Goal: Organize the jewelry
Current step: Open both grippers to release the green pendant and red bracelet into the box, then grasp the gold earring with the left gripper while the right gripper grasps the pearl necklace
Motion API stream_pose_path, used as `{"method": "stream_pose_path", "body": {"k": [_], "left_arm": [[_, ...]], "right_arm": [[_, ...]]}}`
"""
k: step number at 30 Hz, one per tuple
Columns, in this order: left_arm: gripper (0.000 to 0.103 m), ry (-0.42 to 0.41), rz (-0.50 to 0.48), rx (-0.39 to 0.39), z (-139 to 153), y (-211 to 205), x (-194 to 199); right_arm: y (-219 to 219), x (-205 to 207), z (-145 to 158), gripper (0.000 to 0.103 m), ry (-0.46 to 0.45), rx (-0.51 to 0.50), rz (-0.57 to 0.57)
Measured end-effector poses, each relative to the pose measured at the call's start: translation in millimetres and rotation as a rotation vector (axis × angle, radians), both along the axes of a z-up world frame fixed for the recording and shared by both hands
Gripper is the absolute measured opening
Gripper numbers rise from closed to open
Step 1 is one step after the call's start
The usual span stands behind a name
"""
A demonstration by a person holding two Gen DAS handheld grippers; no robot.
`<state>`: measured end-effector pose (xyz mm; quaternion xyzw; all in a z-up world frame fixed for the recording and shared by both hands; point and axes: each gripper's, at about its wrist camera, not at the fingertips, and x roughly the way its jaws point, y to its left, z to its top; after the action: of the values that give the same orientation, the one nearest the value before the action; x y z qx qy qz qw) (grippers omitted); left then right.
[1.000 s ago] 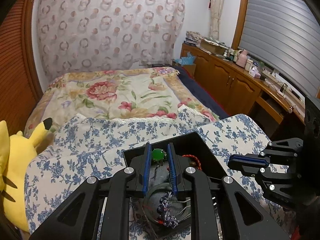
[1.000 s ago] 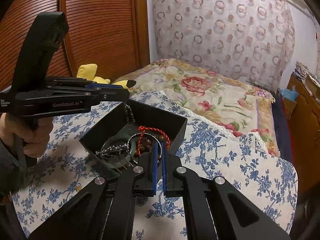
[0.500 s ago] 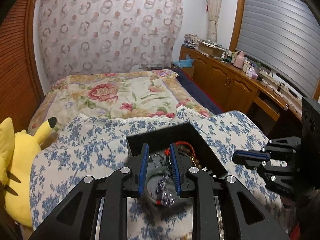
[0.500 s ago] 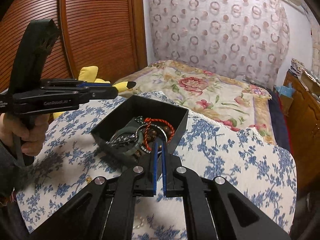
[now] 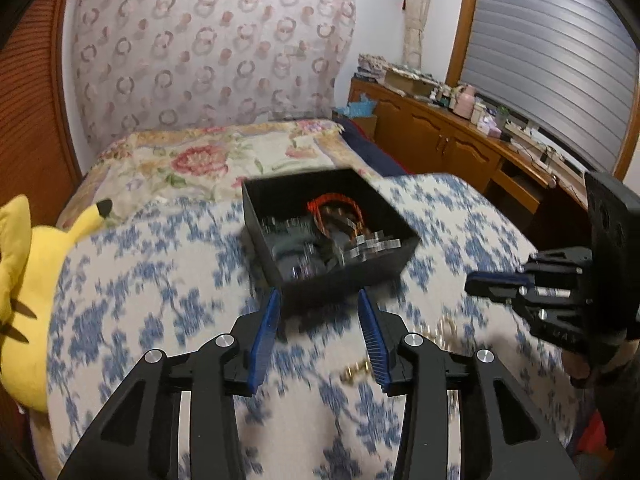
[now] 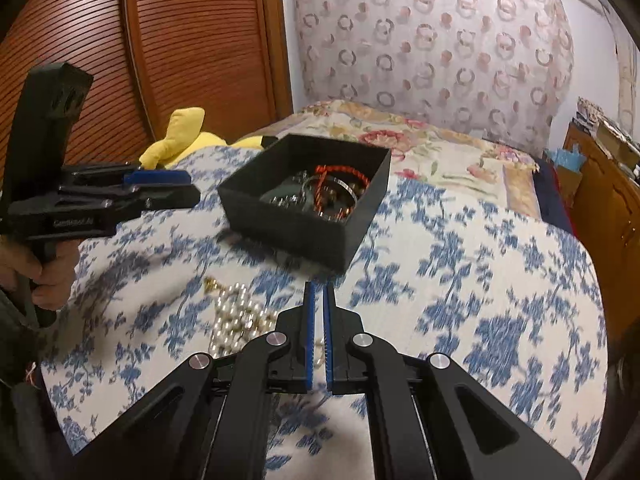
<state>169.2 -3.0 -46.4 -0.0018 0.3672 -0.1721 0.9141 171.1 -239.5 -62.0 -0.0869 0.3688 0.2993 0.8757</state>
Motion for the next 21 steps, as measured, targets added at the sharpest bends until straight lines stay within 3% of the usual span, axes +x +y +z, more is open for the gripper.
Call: {"method": "stream_pose_path", "body": {"k": [3,15,21], "left_arm": [[0.044,0.033,-0.021,0.02,-13.2,-2.6,-8.5],[0.044,0.119,-0.108,0.059,-40.8,-18.6,-5.4],[0.028,0.13,-0.138,0.065,-45.6,-26.5,0.0]], "right_arm": [[-0.9,-6.6,-4.9,0.005,0.009,-0.001,-0.005],[-15.2,-14.5,-20.4,0.011,0.049,0.015,-0.042],[-14.7,-14.4,-22.0,0.011,0.059,0.02,-0.032]]}}
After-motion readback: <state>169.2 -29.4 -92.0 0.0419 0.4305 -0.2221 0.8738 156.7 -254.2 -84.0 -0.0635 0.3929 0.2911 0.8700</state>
